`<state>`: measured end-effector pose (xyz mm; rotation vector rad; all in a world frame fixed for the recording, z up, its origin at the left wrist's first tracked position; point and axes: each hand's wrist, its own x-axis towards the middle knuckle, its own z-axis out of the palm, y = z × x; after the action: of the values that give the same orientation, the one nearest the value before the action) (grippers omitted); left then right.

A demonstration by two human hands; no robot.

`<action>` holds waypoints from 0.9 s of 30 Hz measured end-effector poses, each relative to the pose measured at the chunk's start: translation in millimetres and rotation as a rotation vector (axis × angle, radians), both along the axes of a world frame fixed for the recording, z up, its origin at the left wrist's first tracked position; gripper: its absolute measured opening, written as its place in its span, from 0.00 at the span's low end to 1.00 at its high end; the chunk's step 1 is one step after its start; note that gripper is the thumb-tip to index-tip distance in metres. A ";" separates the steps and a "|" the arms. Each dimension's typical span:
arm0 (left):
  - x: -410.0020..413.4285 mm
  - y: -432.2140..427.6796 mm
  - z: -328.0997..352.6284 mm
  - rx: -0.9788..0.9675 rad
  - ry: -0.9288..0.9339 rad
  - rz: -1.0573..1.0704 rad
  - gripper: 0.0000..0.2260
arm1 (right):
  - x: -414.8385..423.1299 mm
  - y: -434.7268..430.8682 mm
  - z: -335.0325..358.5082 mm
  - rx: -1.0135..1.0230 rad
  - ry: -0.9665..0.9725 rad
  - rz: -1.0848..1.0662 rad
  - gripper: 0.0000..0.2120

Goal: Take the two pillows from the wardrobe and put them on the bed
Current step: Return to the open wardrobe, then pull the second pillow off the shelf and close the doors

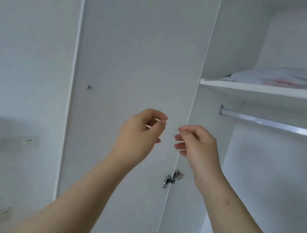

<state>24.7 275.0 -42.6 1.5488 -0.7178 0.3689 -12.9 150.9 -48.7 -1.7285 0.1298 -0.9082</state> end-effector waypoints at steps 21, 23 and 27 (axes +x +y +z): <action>-1.5 -258.2 122.1 0.051 -0.398 -0.139 0.09 | -97.3 -225.0 146.7 -0.674 -0.074 -0.872 0.06; 6.5 -275.7 129.6 0.154 -0.528 -0.066 0.11 | -101.7 -237.6 154.0 -0.847 0.064 -1.078 0.08; 25.6 -299.7 137.2 0.324 -0.668 0.002 0.13 | -110.3 -256.8 163.2 -0.964 0.350 -1.275 0.11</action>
<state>50.3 -24.7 94.7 1.7361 -1.3439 0.8224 -123.2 -105.9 114.4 -2.7031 1.3195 -1.7204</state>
